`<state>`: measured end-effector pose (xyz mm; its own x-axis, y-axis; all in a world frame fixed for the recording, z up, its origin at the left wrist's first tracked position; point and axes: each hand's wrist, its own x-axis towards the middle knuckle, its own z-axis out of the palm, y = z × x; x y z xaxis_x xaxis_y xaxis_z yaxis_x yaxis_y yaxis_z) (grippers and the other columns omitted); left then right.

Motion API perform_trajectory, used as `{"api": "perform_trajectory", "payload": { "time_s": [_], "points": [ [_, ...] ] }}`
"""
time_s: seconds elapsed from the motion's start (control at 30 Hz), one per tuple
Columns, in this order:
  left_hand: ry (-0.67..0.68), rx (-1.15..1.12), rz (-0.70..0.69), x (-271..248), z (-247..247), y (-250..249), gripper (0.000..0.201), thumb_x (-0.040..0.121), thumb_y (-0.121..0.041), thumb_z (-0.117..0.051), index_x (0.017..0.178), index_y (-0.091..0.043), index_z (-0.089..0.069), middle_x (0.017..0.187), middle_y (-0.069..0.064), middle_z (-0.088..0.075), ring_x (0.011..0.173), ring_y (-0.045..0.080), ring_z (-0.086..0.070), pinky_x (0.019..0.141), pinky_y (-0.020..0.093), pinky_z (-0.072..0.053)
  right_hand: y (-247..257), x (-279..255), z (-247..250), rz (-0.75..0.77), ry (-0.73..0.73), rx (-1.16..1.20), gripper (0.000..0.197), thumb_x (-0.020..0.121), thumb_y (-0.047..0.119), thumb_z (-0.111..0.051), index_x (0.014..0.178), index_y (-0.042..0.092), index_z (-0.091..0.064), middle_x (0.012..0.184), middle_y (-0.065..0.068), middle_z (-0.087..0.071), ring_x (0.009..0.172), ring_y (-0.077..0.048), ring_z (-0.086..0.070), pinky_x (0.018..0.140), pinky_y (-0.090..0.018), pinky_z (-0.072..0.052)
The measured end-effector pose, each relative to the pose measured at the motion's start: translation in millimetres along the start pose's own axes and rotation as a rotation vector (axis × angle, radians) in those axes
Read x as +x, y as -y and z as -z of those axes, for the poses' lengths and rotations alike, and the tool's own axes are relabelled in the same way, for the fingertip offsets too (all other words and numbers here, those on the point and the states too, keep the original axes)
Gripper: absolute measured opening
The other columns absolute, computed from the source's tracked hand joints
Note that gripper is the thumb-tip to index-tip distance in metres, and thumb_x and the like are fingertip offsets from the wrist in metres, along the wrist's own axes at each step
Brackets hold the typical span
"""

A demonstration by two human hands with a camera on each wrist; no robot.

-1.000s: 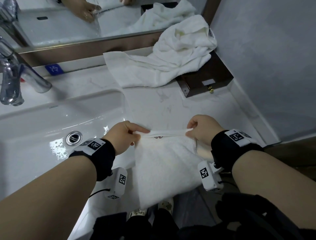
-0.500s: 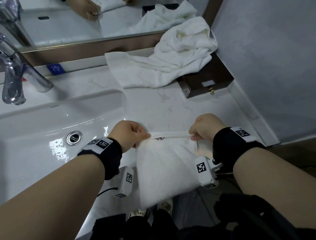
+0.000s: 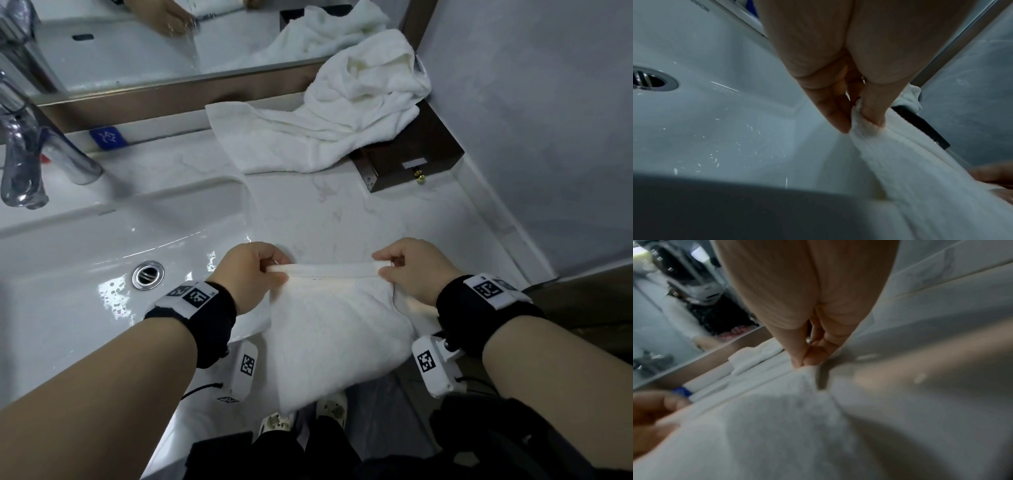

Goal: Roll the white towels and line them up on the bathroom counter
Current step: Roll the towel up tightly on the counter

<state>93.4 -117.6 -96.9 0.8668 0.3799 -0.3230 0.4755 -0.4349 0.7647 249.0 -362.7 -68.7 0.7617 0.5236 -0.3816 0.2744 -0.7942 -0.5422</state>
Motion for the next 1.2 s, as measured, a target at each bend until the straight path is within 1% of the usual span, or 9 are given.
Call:
{"api": "perform_trajectory", "payload": {
  "time_s": [0.07, 0.2, 0.43, 0.6, 0.77, 0.87, 0.97, 1.1, 1.2],
  "points": [
    [-0.021, 0.009, -0.042, -3, -1, 0, 0.030, 0.078, -0.007, -0.075, 0.072, -0.035, -0.067, 0.076, -0.010, -0.066, 0.068, 0.003, -0.058, 0.062, 0.009, -0.041, -2, -5, -3, 0.041, 0.015, -0.083, 0.027, 0.088, 0.014, -0.065, 0.113, 0.022, -0.069, 0.092, 0.018, -0.051, 0.085, -0.003, -0.051, 0.081, -0.014, -0.035],
    [-0.059, 0.025, -0.143, -5, -4, -1, 0.032, 0.074, 0.006, -0.075, 0.073, -0.026, -0.069, 0.075, -0.010, -0.060, 0.069, 0.001, -0.053, 0.065, 0.003, -0.037, 0, -9, -6, 0.100, -0.003, -0.182, 0.018, 0.089, 0.013, -0.061, 0.103, 0.019, -0.069, 0.102, 0.009, -0.051, 0.092, -0.009, -0.050, 0.084, -0.019, -0.034],
    [0.004, 0.262, -0.340, -7, 2, -10, 0.019, 0.076, 0.008, -0.073, 0.075, -0.012, -0.073, 0.068, -0.012, -0.043, 0.063, 0.012, -0.046, 0.064, 0.022, -0.037, 7, -8, -4, 0.186, -0.085, -0.238, 0.009, 0.084, 0.008, -0.066, 0.086, 0.016, -0.068, 0.097, 0.007, -0.054, 0.086, -0.010, -0.050, 0.080, -0.018, -0.035],
    [0.043, 0.426, -0.406, -1, 6, -23, 0.016, 0.081, 0.001, -0.068, 0.077, -0.014, -0.072, 0.071, -0.009, -0.042, 0.067, 0.022, -0.049, 0.063, 0.032, -0.045, 13, 3, 4, 0.284, -0.070, -0.395, 0.013, 0.088, 0.007, -0.060, 0.097, 0.007, -0.069, 0.109, -0.003, -0.058, 0.105, -0.019, -0.051, 0.086, -0.018, -0.033],
    [0.050, 0.608, -0.447, 8, 8, -37, 0.025, 0.084, 0.000, -0.059, 0.089, -0.021, -0.072, 0.080, -0.007, -0.048, 0.076, 0.018, -0.048, 0.063, 0.034, -0.047, 15, 19, 16, 0.321, -0.052, -0.504, 0.017, 0.085, 0.004, -0.057, 0.097, 0.007, -0.069, 0.107, -0.005, -0.061, 0.108, -0.021, -0.049, 0.090, -0.025, -0.036],
    [0.076, 0.731, -0.507, 9, 8, -40, 0.034, 0.080, 0.006, -0.054, 0.091, -0.021, -0.072, 0.080, -0.007, -0.048, 0.082, 0.017, -0.044, 0.060, 0.035, -0.045, 16, 23, 17, 0.359, -0.018, -0.561, 0.013, 0.080, 0.001, -0.058, 0.088, 0.004, -0.068, 0.100, -0.007, -0.061, 0.103, -0.023, -0.050, 0.082, -0.026, -0.036],
    [0.082, 0.874, -0.639, 3, 7, -42, 0.034, 0.072, 0.013, -0.053, 0.084, -0.014, -0.071, 0.075, -0.002, -0.050, 0.077, 0.022, -0.044, 0.054, 0.031, -0.030, 17, 16, 14, 0.457, -0.030, -0.581, 0.007, 0.071, -0.008, -0.059, 0.069, -0.002, -0.062, 0.085, -0.014, -0.058, 0.088, -0.031, -0.052, 0.068, -0.032, -0.035],
    [0.132, 1.108, -0.668, -3, 6, -47, 0.029, 0.083, 0.003, -0.048, 0.092, -0.018, -0.065, 0.091, -0.004, -0.056, 0.085, 0.022, -0.046, 0.065, 0.031, -0.032, 17, 5, 10, 0.577, -0.065, -0.543, 0.025, 0.051, -0.024, -0.062, 0.050, -0.002, -0.051, 0.062, -0.016, -0.052, 0.061, -0.032, -0.054, 0.052, -0.028, -0.030],
    [0.201, 1.225, -0.662, -5, 6, -51, 0.029, 0.086, -0.002, -0.041, 0.097, -0.019, -0.061, 0.101, -0.007, -0.056, 0.091, 0.019, -0.044, 0.072, 0.027, -0.034, 18, -2, 7, 0.586, -0.055, -0.524, 0.035, 0.040, -0.029, -0.062, 0.046, 0.001, -0.046, 0.055, -0.012, -0.047, 0.052, -0.028, -0.051, 0.048, -0.025, -0.029]
  ]
}}
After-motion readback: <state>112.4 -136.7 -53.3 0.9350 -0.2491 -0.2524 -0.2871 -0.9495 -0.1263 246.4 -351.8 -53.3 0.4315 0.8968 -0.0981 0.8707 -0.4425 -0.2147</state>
